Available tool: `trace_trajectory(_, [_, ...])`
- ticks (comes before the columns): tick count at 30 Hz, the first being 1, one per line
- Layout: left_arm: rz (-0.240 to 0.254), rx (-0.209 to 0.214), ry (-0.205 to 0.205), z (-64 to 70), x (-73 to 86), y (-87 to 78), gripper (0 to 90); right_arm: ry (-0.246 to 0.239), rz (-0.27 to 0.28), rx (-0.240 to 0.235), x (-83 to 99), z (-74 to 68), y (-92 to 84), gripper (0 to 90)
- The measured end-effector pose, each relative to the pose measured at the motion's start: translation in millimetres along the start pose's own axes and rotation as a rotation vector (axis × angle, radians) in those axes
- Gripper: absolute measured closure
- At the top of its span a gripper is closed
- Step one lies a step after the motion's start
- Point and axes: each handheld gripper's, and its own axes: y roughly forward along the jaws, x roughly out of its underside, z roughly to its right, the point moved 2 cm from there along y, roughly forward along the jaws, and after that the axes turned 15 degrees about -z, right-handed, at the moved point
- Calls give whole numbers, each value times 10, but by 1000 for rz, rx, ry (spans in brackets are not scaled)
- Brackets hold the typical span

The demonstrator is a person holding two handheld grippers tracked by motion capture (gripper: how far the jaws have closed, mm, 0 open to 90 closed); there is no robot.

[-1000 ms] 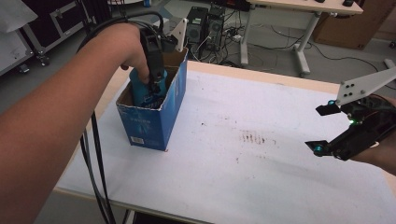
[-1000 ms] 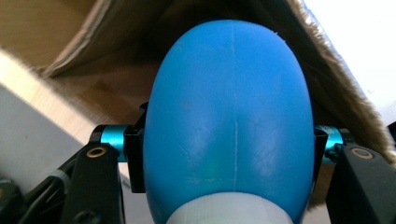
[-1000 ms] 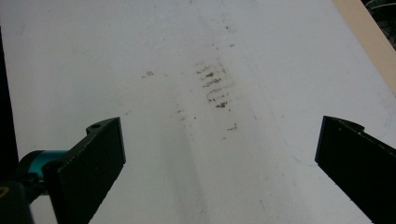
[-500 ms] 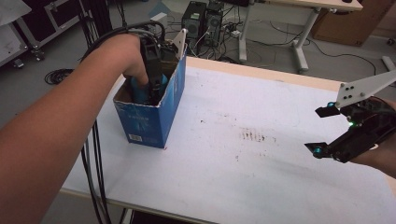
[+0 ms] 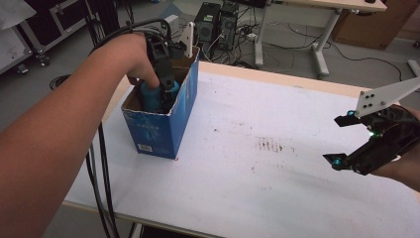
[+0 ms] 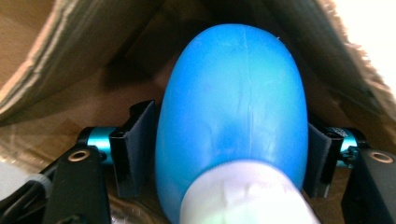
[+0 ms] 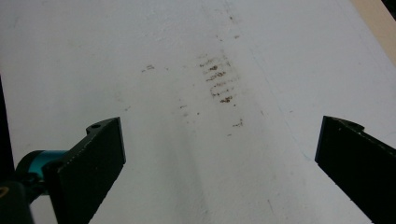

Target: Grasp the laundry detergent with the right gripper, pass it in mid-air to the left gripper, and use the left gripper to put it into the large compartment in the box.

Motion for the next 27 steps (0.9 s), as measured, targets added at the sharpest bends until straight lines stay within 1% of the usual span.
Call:
trace_trajectory(3, [-3, 0, 4, 6, 14, -48, 294, -3, 4, -1, 3, 5, -2, 7])
trace_trajectory(4, [-5, -1, -3, 16, 28, -86, 282, -4, 4, -3, 5, 4, -4, 7])
trace_trajectory(5, [-5, -1, -3, 16, 28, -86, 281, -4, 4, -3, 5, 4, -4, 7])
trace_trajectory(8, [17, 10, -36, 30, 67, -157, 266, -4, 10, -5, 5, 3, -2, 7])
trace_trajectory(11, [21, 10, -42, 34, 112, -228, 263, -4, 12, -5, 5, 0, -5, 7])
trace_trajectory(14, [29, 10, -40, 60, 151, -300, 250, -5, 14, -8, 9, 3, -16, 7])
trace_trajectory(16, [24, 5, -30, 82, 170, -341, 238, -1, 21, -9, 17, 14, -29, 7])
trace_trajectory(17, [34, 1, -33, 106, 178, -369, 238, 2, 24, -9, 21, 19, -32, 7])
trace_trajectory(18, [34, -6, -34, 121, 185, -399, 237, 6, 23, -11, 27, 24, -38, 7])
trace_trajectory(20, [35, -30, -20, 143, 198, -463, 205, 8, 19, -13, 33, 36, -43, 6])
trace_trajectory(21, [35, -30, -20, 143, 198, -463, 195, 8, 19, -13, 33, 36, -43, 6])
trace_trajectory(22, [42, -41, -15, 175, 209, -515, 195, 5, 18, -14, 33, 41, -45, 7])
trace_trajectory(24, [52, -57, -6, 219, 218, -585, 167, 3, 8, -19, 26, 45, -71, 7])
trace_trajectory(25, [52, -57, -6, 219, 218, -585, 167, 3, 8, -19, 26, 45, -71, 7])
trace_trajectory(26, [48, -66, 7, 257, 221, -639, 166, -8, 6, -20, 15, 54, -90, 7])
trace_trajectory(27, [48, -66, 7, 257, 221, -639, 163, -8, 5, -20, 9, 56, -99, 7])
